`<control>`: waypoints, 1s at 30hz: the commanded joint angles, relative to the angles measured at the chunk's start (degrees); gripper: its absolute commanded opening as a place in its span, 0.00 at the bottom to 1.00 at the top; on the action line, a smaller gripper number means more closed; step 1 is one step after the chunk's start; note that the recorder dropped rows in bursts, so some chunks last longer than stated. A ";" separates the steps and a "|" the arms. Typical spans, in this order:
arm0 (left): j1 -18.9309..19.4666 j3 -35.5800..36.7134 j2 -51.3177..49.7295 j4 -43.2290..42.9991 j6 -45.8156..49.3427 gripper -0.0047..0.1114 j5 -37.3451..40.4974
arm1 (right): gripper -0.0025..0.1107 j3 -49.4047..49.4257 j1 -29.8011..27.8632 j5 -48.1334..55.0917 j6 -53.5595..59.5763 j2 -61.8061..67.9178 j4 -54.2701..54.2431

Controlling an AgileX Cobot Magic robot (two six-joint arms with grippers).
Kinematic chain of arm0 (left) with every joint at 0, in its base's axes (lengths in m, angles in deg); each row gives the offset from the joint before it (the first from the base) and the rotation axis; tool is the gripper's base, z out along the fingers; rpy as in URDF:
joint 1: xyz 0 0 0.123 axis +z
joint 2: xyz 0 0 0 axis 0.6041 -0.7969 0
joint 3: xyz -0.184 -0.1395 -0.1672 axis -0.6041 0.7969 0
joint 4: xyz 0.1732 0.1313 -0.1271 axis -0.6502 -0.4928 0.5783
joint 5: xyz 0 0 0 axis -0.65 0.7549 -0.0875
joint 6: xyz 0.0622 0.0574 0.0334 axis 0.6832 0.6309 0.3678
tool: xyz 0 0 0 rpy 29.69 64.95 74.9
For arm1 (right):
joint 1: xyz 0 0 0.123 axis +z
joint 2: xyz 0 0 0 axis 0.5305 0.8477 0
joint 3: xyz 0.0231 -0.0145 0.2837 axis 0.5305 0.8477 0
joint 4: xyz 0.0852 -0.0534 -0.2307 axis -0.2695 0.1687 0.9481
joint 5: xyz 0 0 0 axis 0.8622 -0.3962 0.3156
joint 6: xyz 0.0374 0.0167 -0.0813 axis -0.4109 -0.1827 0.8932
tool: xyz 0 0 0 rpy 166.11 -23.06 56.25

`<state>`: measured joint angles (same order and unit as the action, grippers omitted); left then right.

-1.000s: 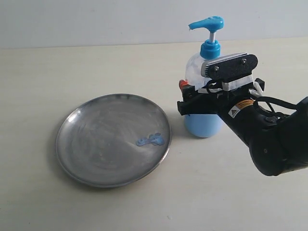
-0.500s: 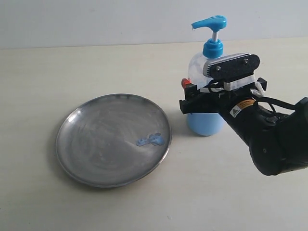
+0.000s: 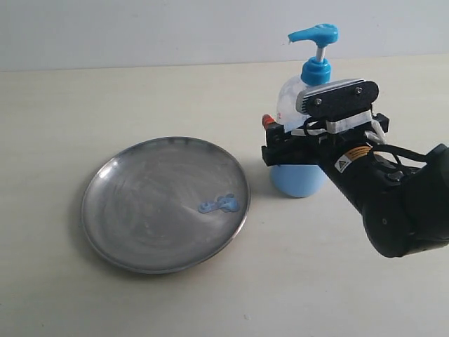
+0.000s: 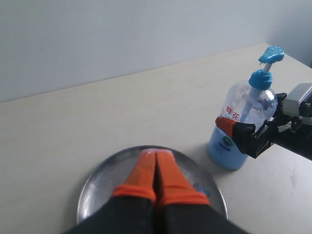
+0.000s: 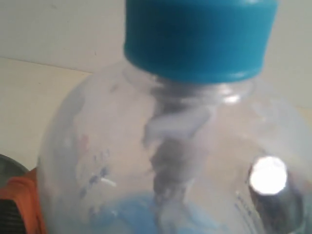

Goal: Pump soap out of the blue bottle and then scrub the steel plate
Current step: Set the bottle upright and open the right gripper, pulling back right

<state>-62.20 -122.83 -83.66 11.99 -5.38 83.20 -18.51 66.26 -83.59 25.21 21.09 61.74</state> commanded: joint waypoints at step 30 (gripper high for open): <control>0.08 5.29 0.22 -1.03 1.69 0.04 -8.11 | 0.91 0.17 -0.21 10.20 5.36 -16.01 0.41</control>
<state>-62.20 -118.26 -83.66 11.19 -3.92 76.51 -18.40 66.26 -74.68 29.75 6.75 61.96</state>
